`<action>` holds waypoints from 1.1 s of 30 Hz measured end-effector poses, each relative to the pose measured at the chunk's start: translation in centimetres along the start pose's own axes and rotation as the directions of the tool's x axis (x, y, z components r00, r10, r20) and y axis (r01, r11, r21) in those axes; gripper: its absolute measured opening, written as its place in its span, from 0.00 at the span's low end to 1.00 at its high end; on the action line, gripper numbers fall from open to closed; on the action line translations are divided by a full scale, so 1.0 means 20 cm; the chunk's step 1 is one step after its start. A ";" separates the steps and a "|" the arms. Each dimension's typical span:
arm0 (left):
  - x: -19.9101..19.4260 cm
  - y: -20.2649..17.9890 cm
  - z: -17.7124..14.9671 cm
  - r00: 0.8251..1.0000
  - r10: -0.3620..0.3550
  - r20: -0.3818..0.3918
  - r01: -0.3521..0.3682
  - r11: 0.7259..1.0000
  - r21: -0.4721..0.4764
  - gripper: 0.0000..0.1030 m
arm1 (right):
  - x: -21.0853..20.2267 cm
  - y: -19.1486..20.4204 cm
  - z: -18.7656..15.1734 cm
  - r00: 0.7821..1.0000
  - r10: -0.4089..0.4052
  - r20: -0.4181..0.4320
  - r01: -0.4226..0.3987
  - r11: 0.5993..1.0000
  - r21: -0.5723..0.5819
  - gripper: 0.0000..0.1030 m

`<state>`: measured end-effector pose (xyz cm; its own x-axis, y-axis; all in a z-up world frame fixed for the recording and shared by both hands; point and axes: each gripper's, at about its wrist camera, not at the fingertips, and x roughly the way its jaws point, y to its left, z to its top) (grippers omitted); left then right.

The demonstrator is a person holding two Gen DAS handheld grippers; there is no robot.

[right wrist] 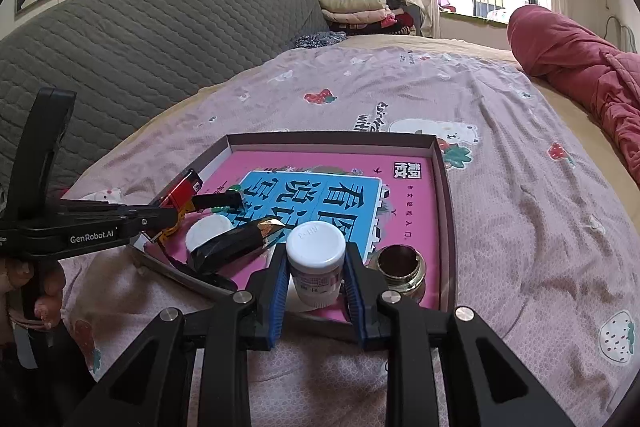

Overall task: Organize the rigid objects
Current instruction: 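Lower the red pen beside the watch while the right tool lowers the bottle by the AirPods case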

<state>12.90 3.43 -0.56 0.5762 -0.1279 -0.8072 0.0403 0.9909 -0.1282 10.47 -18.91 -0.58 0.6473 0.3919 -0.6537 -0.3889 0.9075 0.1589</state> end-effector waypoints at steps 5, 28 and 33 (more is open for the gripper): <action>0.02 0.00 -0.01 1.000 0.005 -0.009 -0.005 1.000 0.003 0.10 | 0.01 0.00 0.00 1.000 -0.004 -0.003 0.004 1.000 -0.003 0.27; 0.03 0.02 -0.01 1.000 -0.001 -0.025 0.000 1.000 -0.027 0.10 | 0.05 -0.04 -0.03 0.999 0.011 -0.032 -0.009 0.998 0.058 0.27; 0.04 0.03 -0.02 1.000 -0.007 -0.029 0.006 0.999 -0.034 0.11 | 0.04 -0.06 -0.02 1.000 0.005 -0.030 -0.002 0.997 0.076 0.27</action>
<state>13.07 3.82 -1.37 0.5523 -0.1358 -0.8225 0.0157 0.9882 -0.1527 11.24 -19.80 -1.69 0.6255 0.3915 -0.6749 -0.3396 0.9154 0.2162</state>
